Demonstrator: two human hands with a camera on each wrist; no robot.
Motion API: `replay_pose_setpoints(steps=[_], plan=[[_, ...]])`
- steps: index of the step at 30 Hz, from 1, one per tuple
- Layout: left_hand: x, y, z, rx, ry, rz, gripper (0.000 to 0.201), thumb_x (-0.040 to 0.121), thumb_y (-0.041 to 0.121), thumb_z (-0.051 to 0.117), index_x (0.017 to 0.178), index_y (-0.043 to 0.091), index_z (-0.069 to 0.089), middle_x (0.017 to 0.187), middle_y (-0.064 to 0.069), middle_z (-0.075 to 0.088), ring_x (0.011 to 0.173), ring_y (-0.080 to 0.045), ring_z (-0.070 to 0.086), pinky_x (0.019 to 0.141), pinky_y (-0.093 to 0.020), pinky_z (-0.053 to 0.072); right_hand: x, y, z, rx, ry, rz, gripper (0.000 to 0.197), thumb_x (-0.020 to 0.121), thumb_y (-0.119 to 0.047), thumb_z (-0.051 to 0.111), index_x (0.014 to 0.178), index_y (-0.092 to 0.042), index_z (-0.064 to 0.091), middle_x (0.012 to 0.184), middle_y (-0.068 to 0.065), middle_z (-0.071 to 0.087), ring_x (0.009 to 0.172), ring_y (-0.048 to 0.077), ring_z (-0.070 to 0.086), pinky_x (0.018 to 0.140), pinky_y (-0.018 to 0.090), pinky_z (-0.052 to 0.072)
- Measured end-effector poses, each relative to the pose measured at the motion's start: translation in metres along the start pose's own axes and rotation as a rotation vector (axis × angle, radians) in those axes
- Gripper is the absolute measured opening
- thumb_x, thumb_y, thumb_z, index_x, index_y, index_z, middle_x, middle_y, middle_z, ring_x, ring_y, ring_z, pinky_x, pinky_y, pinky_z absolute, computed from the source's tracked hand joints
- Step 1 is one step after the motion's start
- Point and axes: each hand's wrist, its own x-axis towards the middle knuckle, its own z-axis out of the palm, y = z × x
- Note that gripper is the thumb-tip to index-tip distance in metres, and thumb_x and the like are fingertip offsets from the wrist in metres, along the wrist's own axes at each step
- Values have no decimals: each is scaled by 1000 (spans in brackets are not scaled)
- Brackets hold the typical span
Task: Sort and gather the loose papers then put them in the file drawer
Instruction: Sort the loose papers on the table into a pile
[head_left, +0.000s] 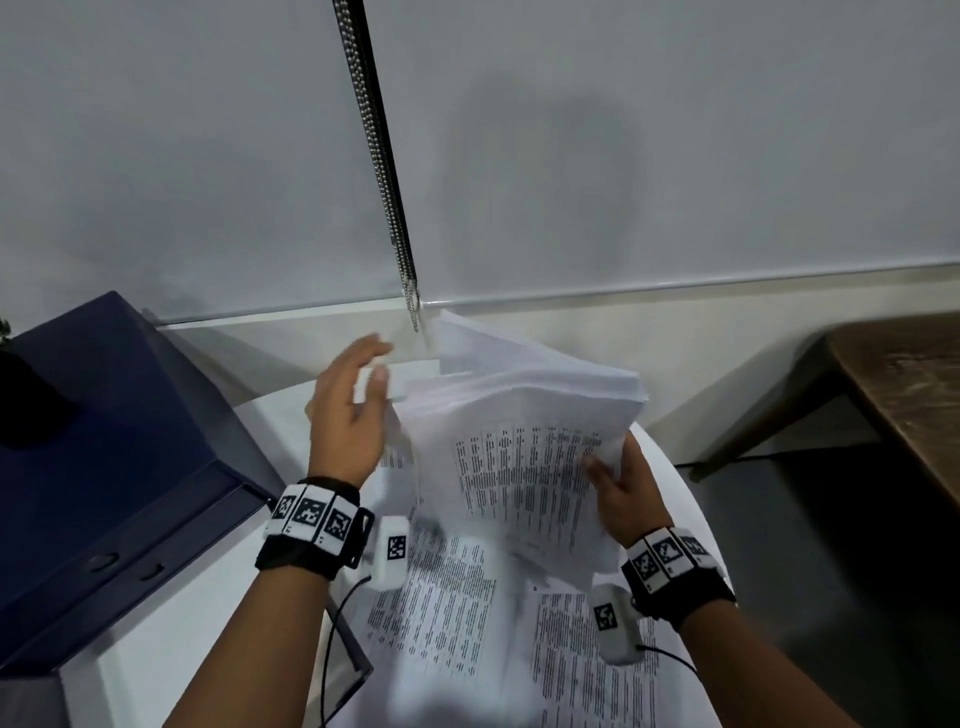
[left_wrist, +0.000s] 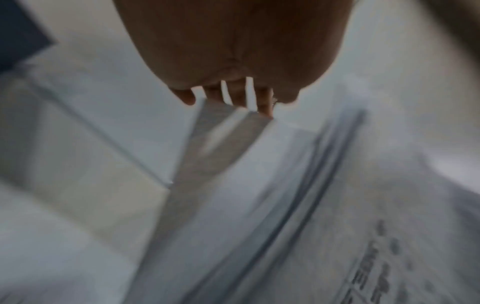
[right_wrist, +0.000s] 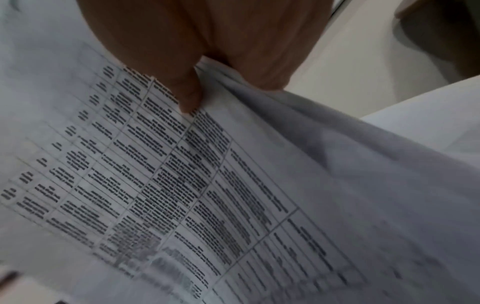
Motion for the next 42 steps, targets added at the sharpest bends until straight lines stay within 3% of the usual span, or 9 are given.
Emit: replay_pose_setpoints(steps=[4,8,11,16,19,25,30,37,42], plan=[[-27,-50,8,-388,-99,-578,78,81,80,28,144,34,39,151,6,40,141,-18,35,114,-45,29,2,2,-15,47,84,20,55,76,-53,62,110,-11,49,94,-6,55,95,17,52,96,48,45],[-49,-73,31,-493,-393,-670,89,70,90,36,143,39,37,147,9,42,135,-15,42,110,-39,31,4,0,-24,145,22,64,37,77,-30,67,111,-21,57,102,-3,66,98,11,62,97,49,48],[-53,-66,44,-527,-484,-669,87,76,78,54,147,31,34,149,10,42,136,-13,43,114,-40,30,1,-3,-26,225,-72,88,45,80,-15,64,123,-27,58,119,5,69,113,26,64,101,55,47],[-65,-77,58,-762,-446,-997,109,65,69,72,152,19,29,150,-9,44,120,-29,59,78,-38,57,-5,-4,-31,215,-204,92,47,80,-8,62,123,-25,61,122,8,69,116,30,63,102,59,44],[-88,-86,65,-941,-411,-1175,116,56,57,87,150,14,34,144,-17,51,123,-39,56,95,-56,50,-3,-20,-38,17,-289,-6,42,79,-14,63,117,-33,60,117,-12,68,112,12,64,102,51,47],[-122,-80,79,-1090,-386,-1131,81,76,58,65,135,5,49,132,-25,58,122,-41,53,101,-55,41,-2,-61,-53,-289,-468,-197,38,87,-21,55,122,-32,51,114,-8,63,106,22,61,87,50,52],[-110,-61,80,-1232,-359,-976,42,46,3,92,84,1,75,86,-16,74,80,-29,73,70,-37,59,3,-78,-68,-259,-421,-210,36,90,-9,53,110,-39,52,99,-17,64,93,12,63,79,38,55],[-68,3,70,-817,-195,-608,34,80,-2,69,112,8,61,94,-5,73,93,-19,71,84,-31,58,-2,-41,-48,-4,-77,-110,45,94,-2,54,109,-45,52,102,-12,67,99,10,65,83,30,53],[-59,11,69,-685,-139,-498,44,81,-7,69,120,10,60,105,-4,73,100,-20,70,84,-33,58,-14,-19,-16,141,127,-17,35,93,3,54,124,-12,47,113,3,62,106,9,62,88,19,52]])
